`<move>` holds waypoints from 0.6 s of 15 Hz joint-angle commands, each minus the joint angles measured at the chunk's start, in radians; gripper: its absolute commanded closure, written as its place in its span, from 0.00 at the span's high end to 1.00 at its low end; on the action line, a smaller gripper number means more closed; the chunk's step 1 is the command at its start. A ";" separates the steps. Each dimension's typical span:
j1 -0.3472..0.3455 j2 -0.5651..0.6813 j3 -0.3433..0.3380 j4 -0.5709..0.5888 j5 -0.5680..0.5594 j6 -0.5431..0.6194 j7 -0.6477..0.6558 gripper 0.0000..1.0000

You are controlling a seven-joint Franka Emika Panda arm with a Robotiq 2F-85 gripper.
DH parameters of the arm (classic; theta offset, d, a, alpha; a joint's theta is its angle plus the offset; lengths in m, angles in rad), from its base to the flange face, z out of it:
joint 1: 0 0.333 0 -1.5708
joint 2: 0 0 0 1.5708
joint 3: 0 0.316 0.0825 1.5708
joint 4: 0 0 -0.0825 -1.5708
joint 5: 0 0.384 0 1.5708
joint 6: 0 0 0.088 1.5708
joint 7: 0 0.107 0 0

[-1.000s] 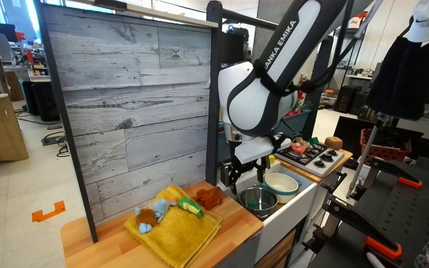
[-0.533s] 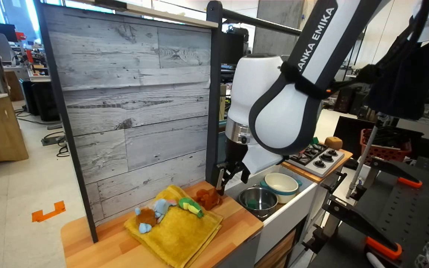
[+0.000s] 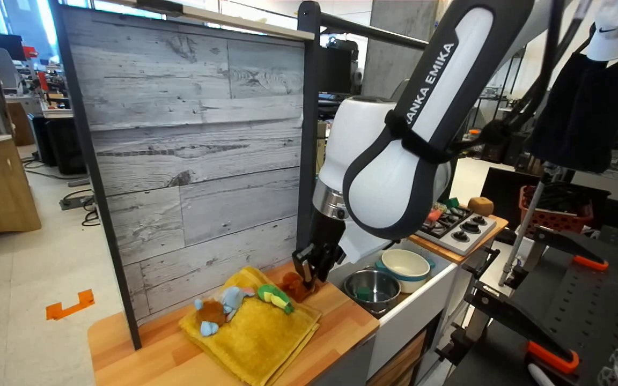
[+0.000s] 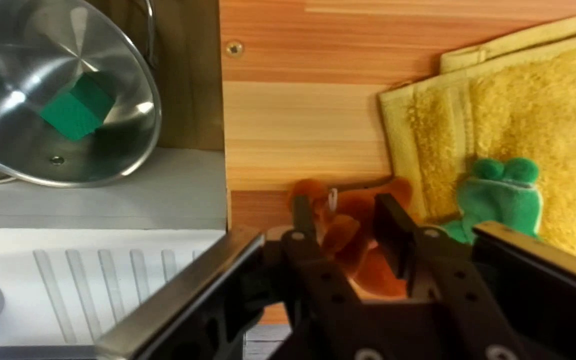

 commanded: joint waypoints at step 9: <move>0.014 -0.141 -0.092 -0.088 0.075 -0.348 0.067 0.04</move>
